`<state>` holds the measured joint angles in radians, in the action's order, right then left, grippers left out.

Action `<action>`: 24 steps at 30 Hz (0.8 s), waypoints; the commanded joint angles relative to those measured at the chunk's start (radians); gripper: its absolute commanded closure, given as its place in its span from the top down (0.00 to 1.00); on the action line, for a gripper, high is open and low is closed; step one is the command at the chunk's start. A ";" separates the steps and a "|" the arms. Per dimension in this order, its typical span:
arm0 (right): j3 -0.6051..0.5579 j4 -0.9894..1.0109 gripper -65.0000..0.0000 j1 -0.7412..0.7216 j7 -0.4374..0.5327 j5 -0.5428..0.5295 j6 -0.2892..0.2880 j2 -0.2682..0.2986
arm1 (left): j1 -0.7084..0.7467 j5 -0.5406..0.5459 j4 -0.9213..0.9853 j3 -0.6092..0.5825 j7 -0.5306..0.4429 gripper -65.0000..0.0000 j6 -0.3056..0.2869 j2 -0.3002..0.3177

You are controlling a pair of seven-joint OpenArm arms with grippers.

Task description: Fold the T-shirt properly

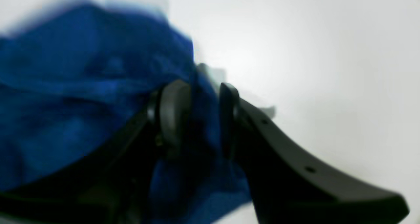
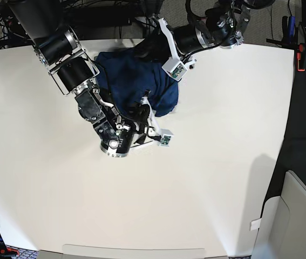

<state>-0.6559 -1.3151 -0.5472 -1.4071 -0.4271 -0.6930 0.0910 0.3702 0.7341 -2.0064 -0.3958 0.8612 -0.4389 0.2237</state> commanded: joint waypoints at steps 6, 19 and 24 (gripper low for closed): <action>0.005 -0.019 0.26 0.000 0.011 0.003 -0.005 -0.009 | -0.030 0.020 0.117 -0.002 0.000 0.19 -0.007 0.000; 0.006 -0.077 0.26 0.009 0.011 -0.118 -0.005 0.158 | -0.172 0.018 0.276 0.007 -0.013 0.19 -0.005 0.119; 0.006 -0.172 0.26 0.022 0.011 -0.214 -0.005 0.263 | -0.271 0.018 0.336 0.007 -0.015 0.19 -0.005 0.148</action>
<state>-0.6544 -1.4708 -0.5068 -1.4025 -0.6277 -0.6933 0.3546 0.1097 0.7639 -1.6608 -0.3935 0.8520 -0.4538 0.3618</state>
